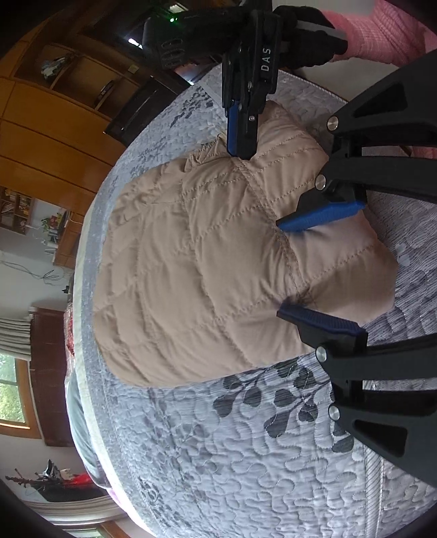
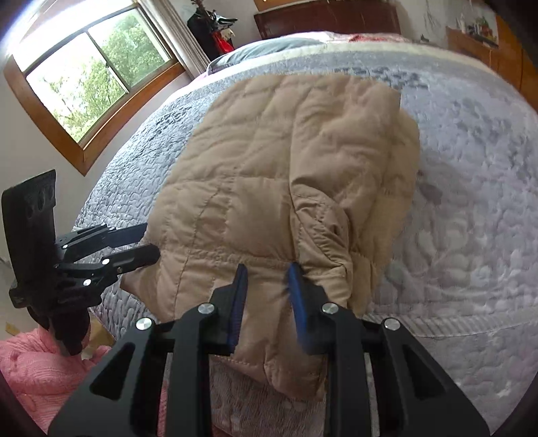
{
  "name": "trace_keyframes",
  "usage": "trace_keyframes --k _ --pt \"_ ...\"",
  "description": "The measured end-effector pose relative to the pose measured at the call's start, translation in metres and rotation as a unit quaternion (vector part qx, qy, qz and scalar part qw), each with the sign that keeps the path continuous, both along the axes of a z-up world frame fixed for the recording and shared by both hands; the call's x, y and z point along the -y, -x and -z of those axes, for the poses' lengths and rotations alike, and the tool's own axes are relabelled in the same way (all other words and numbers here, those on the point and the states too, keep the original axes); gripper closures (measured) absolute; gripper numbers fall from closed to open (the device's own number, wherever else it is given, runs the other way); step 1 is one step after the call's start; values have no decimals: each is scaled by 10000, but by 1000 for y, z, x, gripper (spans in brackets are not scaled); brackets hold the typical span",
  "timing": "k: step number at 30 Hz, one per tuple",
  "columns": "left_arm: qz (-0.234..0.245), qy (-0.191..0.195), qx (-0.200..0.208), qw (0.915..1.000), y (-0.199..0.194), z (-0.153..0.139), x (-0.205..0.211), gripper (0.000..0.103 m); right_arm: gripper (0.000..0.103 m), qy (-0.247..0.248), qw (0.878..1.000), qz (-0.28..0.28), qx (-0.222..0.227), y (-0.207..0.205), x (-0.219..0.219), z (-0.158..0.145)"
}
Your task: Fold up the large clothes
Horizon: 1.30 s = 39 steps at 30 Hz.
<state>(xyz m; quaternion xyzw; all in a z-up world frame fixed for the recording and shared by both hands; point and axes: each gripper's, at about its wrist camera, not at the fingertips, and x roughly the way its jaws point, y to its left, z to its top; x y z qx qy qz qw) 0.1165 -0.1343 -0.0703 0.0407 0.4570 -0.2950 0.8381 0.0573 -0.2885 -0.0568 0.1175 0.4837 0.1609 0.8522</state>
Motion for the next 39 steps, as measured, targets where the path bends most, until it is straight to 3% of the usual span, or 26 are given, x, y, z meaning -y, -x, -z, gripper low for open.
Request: trace_keyframes --k 9,13,14,16,19,21,25,31,39 --pt "-32 -113 110 9999 3 8 2 55 80 -43 9999 81 74 0 1 7" --pt "-91 -124 149 9998 6 -3 1 55 74 1 9997 2 225 5 0 -8" --pt "-80 -104 155 9998 7 -7 0 55 70 6 9993 -44 371 9 0 -16" --pt "-86 11 100 9999 5 -16 -6 55 50 -101 9982 -72 581 13 4 -28" --pt "-202 109 163 9996 -3 -28 -17 54 28 -85 9959 174 881 17 20 -44" --pt "-294 128 221 9992 -8 -33 -24 46 20 -96 9943 465 951 15 38 -49" --pt "-392 217 144 9989 -22 -34 -38 37 13 -758 9931 647 618 2 74 -35" --pt "-256 418 -250 9985 -36 -21 -42 30 12 -1845 9805 658 -141 -19 100 14" --pt "-127 640 -655 9957 -52 -2 -41 25 12 -2229 9739 313 -292 -33 91 34"
